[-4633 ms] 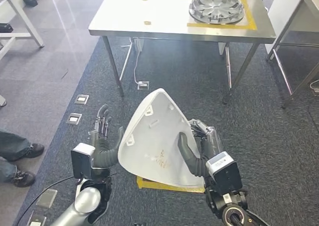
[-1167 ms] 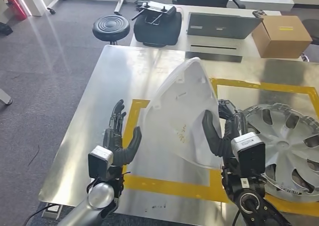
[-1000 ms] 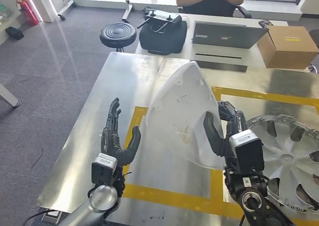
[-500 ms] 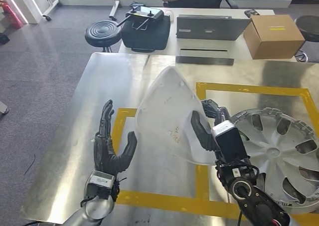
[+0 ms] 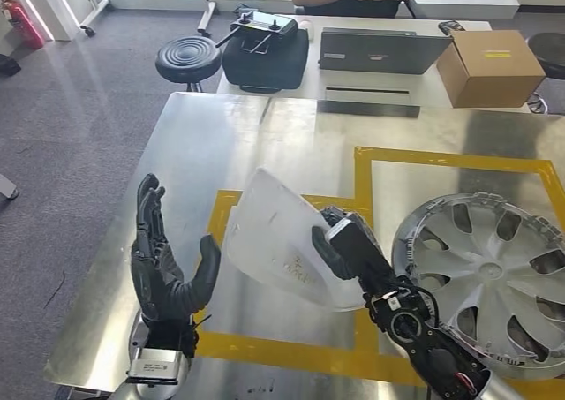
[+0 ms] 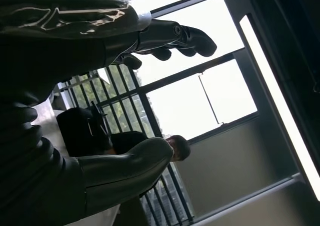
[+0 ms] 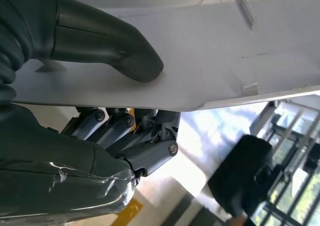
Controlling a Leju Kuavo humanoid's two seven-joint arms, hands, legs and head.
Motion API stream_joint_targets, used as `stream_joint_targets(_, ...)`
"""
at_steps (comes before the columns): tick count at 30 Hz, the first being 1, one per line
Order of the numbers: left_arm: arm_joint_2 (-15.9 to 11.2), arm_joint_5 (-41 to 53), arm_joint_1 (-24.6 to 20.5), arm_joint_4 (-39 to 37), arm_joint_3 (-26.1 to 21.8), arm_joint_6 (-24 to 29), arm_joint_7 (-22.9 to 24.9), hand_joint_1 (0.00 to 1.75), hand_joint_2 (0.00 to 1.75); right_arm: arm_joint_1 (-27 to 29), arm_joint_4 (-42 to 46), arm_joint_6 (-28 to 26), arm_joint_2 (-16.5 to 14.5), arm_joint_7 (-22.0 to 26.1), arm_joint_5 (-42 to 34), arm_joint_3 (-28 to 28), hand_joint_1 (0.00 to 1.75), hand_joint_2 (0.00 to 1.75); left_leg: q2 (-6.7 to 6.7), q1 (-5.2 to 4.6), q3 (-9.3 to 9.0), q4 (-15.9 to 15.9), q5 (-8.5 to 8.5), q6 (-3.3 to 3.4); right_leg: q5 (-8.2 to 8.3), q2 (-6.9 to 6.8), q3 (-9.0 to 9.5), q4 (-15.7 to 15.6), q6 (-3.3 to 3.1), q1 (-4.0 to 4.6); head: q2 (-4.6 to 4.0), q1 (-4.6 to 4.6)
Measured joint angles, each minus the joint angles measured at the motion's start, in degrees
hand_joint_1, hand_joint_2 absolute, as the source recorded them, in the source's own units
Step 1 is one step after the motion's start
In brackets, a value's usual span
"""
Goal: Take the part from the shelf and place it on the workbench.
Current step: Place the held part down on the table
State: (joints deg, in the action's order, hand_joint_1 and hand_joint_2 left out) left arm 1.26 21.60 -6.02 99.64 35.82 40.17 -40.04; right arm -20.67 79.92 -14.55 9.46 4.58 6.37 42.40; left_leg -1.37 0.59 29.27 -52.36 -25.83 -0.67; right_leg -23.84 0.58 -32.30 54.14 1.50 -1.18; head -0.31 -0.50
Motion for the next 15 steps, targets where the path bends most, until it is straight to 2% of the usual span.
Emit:
stream_joint_targets(7,0.3,1.5,1.8,7.1,-1.5,0.0,0.0,0.0,1.75,-1.5,-5.6,6.9,-0.4,-3.5,-0.9,3.3,1.75,1.75,-0.03,-0.01,0.01,0.0,-0.01,0.02,0.0,-0.06,0.07,-0.1,0.0,-0.01,-0.01,0.04)
stream_joint_targets(15,1.5,3.5,1.5,12.6,-1.6,0.0,0.0,0.0,1.75,-3.9,-13.5,9.9,-2.5,-3.4,-1.4,8.0,1.75,1.75,-0.03,-0.02,-0.01,0.0,-0.01,0.02,0.03,-0.06,0.09,-0.1,0.03,-0.01,0.0,0.06)
